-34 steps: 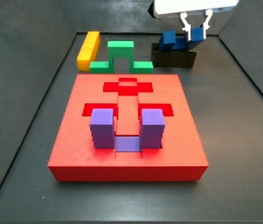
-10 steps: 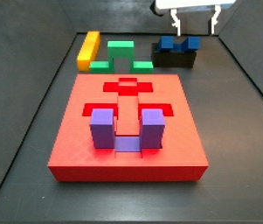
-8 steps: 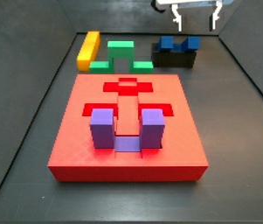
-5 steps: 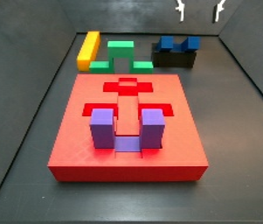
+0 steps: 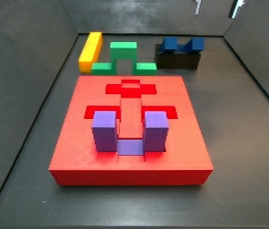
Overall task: Pick up the blue object. Move up. Place the blue object on the fixture. Regrasp the blue object. Move to above the board. Insert the blue object.
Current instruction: Regrasp the blue object.
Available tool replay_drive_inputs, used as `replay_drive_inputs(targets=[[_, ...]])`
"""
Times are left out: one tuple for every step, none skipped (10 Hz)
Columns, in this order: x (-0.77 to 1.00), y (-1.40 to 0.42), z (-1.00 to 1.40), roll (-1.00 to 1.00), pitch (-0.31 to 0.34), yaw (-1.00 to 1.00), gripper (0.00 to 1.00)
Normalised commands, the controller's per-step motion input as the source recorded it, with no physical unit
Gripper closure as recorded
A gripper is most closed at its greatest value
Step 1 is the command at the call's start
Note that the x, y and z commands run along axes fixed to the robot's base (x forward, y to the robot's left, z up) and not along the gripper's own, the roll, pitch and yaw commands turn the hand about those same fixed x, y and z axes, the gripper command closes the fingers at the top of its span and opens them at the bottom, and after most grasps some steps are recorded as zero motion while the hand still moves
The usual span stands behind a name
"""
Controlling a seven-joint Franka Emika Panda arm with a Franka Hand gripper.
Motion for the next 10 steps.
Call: replay_drive_inputs(targets=[[0.53,-0.24,0.00,1.00,0.023,-0.09,0.00],[0.46,-0.21,-0.02,1.00,0.000,-0.11,0.00],[0.33,-0.21,-0.09,1.00,0.000,-0.04,0.00],[0.26,-0.19,-0.07,1.00,0.000,0.00,0.00],[0.19,-0.17,-0.19,1.00,0.000,0.00,0.00],[0.18,-0.08,-0.53,0.82,0.000,0.00,0.00],[0.00,0.00,-0.65,0.67,-0.100,0.00,0.00],[0.06,0.00,-0.46,0.82,-0.023,0.00,0.00],[0.03,0.01,-0.23,1.00,0.000,-0.10,0.00],[0.00,0.06,-0.04,1.00,0.017,-0.18,0.00]])
